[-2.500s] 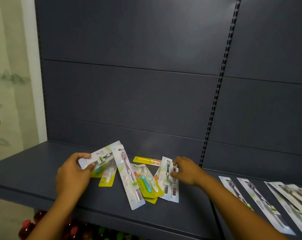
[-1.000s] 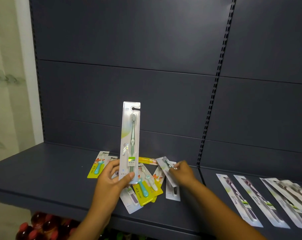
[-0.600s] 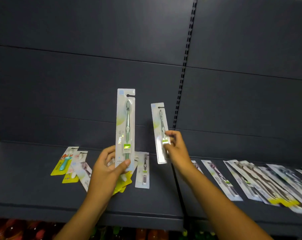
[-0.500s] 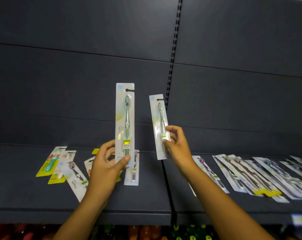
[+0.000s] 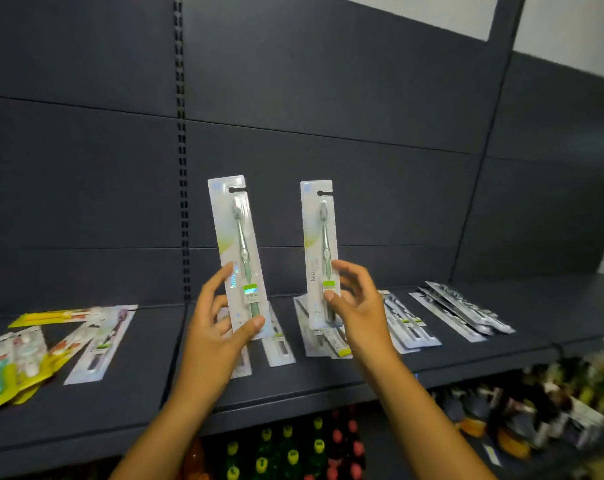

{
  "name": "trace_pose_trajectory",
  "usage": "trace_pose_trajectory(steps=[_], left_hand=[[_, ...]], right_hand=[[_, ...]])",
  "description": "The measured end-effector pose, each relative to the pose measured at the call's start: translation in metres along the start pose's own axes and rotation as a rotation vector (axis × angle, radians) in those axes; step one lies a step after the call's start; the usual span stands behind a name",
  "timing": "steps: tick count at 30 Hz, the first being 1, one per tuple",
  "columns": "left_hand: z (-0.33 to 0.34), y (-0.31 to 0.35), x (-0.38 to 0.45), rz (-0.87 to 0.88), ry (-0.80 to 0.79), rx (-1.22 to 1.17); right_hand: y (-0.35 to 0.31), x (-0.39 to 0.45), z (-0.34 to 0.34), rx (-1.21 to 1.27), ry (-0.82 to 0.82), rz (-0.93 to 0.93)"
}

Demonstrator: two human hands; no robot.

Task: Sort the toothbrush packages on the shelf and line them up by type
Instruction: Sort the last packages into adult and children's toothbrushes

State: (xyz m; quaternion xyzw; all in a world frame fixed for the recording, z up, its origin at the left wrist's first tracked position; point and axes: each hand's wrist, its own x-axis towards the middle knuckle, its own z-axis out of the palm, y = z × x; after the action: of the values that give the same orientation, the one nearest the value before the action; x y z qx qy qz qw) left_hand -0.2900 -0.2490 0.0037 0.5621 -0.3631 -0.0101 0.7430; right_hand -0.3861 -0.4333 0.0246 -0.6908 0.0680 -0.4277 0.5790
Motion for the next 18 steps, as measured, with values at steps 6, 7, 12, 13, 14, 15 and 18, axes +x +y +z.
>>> trace_pose_trajectory(steps=[6, 7, 12, 13, 14, 15, 18], left_hand=[[0.100, -0.003, -0.010, -0.012, -0.066, -0.036], [0.115, -0.005, -0.012, -0.016, -0.071, -0.037], [0.182, -0.014, -0.014, -0.048, -0.121, -0.025], [0.194, -0.018, -0.012, -0.055, -0.131, -0.026], [0.206, -0.021, -0.009, -0.060, -0.143, -0.029], [0.218, -0.025, -0.006, -0.066, -0.156, -0.029], [0.252, -0.040, 0.008, -0.077, -0.199, -0.008]], right_hand=[[-0.007, -0.004, -0.106, -0.031, 0.027, 0.021], [-0.006, -0.004, -0.122, -0.041, 0.029, 0.024], [0.001, -0.001, -0.189, -0.051, 0.078, 0.056], [0.003, 0.002, -0.201, -0.061, 0.094, 0.060], [0.006, 0.006, -0.213, -0.068, 0.110, 0.062], [0.009, 0.010, -0.224, -0.076, 0.126, 0.063], [0.020, 0.023, -0.255, -0.082, 0.176, 0.071]])
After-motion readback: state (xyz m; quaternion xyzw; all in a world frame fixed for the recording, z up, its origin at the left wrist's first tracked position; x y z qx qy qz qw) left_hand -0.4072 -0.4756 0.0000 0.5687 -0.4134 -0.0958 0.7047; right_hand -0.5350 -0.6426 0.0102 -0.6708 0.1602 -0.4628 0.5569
